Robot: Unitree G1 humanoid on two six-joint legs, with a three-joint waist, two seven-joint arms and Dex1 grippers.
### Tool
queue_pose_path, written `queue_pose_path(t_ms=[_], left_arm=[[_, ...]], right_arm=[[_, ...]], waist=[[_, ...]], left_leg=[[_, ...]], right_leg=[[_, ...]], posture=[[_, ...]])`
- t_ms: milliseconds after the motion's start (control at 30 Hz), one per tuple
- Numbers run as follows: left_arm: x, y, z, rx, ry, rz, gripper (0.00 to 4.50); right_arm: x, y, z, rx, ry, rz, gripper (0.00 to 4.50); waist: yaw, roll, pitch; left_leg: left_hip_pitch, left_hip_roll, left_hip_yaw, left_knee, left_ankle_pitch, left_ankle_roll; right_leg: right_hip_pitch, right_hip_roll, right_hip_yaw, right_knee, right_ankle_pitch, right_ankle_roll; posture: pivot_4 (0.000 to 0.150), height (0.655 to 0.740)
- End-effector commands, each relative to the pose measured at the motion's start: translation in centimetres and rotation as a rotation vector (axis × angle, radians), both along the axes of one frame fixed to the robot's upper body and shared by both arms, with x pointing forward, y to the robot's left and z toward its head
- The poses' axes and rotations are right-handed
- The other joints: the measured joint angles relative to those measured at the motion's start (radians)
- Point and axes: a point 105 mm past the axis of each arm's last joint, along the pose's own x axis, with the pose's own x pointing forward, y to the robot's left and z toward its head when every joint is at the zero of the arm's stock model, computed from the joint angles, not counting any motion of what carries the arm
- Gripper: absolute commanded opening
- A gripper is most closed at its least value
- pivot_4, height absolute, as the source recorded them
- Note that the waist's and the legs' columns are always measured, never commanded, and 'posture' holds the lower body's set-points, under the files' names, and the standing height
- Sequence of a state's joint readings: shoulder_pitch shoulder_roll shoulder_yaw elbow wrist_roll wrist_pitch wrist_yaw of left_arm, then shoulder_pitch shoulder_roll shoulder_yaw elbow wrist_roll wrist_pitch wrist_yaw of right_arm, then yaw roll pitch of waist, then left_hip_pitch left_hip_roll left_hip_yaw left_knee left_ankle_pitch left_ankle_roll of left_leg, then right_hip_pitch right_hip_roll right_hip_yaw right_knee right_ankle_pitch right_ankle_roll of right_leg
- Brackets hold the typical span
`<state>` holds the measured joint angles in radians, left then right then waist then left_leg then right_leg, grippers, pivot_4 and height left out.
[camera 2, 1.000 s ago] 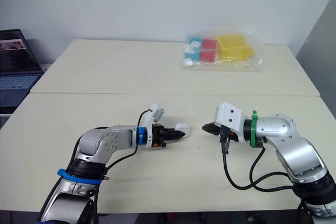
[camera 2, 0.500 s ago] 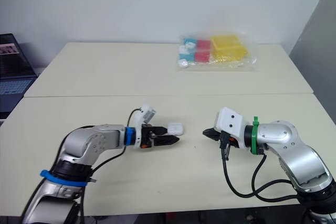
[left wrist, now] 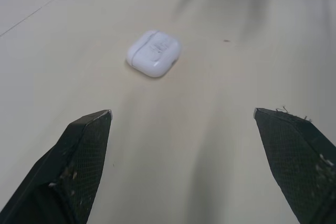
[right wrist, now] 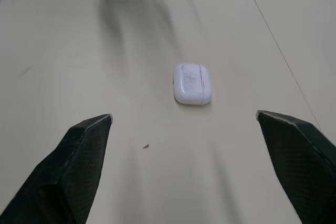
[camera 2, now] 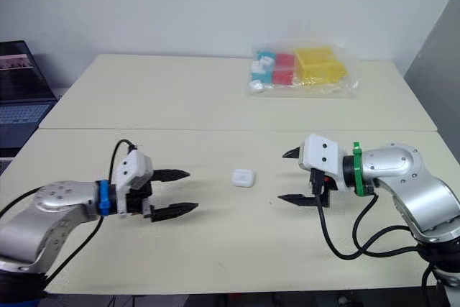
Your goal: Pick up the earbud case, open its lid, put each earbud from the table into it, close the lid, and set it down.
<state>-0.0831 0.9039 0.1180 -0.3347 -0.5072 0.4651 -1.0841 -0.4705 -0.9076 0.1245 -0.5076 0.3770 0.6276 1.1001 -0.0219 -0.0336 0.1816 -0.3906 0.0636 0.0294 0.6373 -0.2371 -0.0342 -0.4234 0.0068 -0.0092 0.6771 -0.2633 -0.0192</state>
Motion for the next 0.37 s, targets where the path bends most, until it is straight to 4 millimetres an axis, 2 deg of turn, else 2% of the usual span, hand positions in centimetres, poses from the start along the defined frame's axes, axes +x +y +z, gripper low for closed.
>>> queue_pose_path(t_ms=[33, 167, 367], left_arm=[[-0.3, 0.0, 2.0, 0.004, -0.114, -0.006, 4.5], [-0.7, 1.6, 0.8, 0.157, -0.068, 0.086, 4.5], [-0.9, 1.1, 1.4, 0.089, -0.075, 0.042, 4.5]], right_arm=[[-0.5, -0.9, 1.4, -0.021, -0.035, 0.043, 4.48], [-0.4, -1.8, 1.7, -0.027, -0.027, 0.044, 4.48], [-0.2, -1.9, 1.7, -0.02, -0.027, 0.044, 4.48]], waist=[[0.002, 0.0, 0.0], [0.0, 0.0, 0.0], [-0.001, 0.0, 0.001]], left_leg=[[-0.001, 0.0, 0.0, 0.0, 0.0, 0.0], [-0.001, 0.0, 0.0, 0.0, 0.0, 0.0], [0.0, 0.001, -0.001, 0.0, 0.0, 0.0]], right_leg=[[0.0, 0.0, 0.0, 0.0, 0.0, 0.0], [0.0, 0.0, 0.0, -0.001, 0.0, 0.001], [0.0, 0.0, -0.001, 0.0, 0.0, 0.0]], posture=[[0.15, 0.74], [0.15, 0.74], [0.15, 0.74]])
